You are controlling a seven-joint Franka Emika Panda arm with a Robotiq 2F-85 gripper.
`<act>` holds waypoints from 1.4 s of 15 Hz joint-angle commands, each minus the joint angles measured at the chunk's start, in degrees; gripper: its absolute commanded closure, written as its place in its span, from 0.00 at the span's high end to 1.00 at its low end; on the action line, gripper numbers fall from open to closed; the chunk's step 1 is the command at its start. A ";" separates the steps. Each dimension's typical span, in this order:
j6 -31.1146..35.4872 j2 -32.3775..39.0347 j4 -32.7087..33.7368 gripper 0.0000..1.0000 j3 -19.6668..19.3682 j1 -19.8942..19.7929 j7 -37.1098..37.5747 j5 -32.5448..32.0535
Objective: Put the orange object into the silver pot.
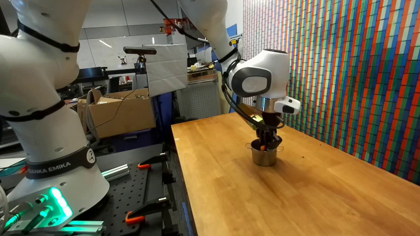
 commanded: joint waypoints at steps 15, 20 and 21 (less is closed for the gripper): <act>-29.33 -16.77 14.24 1.00 -2.86 -0.96 1.59 -3.13; -43.47 -23.53 15.13 1.00 -4.32 -0.47 2.97 -5.65; -45.50 -24.35 15.15 1.00 -4.45 -0.46 3.07 -6.03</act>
